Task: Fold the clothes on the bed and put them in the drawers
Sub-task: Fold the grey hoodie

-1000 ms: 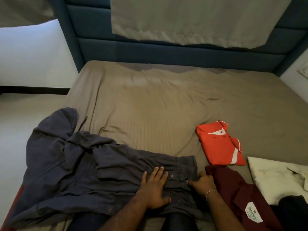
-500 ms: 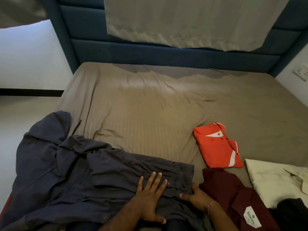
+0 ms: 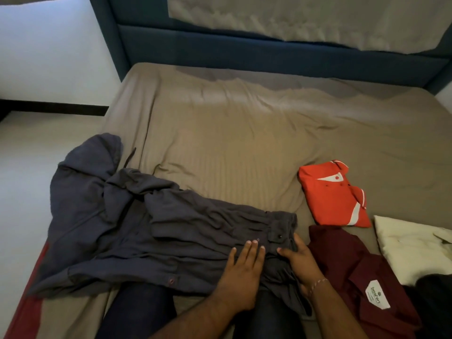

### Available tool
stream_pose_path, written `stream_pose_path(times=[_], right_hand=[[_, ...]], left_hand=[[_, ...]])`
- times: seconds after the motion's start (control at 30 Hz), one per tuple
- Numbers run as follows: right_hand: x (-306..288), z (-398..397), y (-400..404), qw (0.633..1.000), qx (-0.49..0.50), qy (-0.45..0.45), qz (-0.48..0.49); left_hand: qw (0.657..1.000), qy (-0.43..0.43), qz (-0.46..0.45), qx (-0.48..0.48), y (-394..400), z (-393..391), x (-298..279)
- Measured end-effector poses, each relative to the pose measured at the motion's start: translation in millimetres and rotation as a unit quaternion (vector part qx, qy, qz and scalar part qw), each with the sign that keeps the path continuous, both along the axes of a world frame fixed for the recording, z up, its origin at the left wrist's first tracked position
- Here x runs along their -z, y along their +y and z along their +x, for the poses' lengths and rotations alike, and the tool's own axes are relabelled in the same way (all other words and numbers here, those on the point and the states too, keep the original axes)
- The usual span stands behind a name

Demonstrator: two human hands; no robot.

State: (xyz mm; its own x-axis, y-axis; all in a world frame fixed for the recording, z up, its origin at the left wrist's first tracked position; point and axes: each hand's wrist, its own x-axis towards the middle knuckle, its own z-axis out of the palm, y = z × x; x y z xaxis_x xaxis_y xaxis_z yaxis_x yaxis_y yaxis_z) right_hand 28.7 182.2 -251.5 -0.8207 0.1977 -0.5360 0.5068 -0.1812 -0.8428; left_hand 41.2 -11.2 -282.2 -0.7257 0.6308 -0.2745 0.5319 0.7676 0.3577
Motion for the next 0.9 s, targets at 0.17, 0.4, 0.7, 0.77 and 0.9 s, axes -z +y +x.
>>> stream_pose_path(times=[0.17, 0.4, 0.7, 0.77, 0.9], right_hand=[[-33.1, -28.2, -42.7, 0.998, -0.005, 0.028, 0.056], [-59.4, -50.9, -146.1, 0.992, -0.056, 0.086, 0.078], [-46.0, -45.9, -156.6, 0.98, -0.07, 0.043, 0.184], [-30.6, -42.1, -139.3, 0.975, 0.032, 0.019, 0.217], [-3.5, -33.9, -139.5, 0.993, 0.057, -0.105, -0.006]], left_hand=[[0.978, -0.13, 0.157, -0.038, -21.5, -20.0, -23.8], [0.869, -0.031, 0.424, -0.254, -54.5, -0.3, -38.1], [0.526, -0.04, 0.502, -0.685, -155.3, -24.7, -32.7], [0.643, 0.089, 0.438, -0.622, -158.0, -22.1, -44.4], [0.867, 0.167, 0.345, -0.32, -128.2, -24.4, -61.2]])
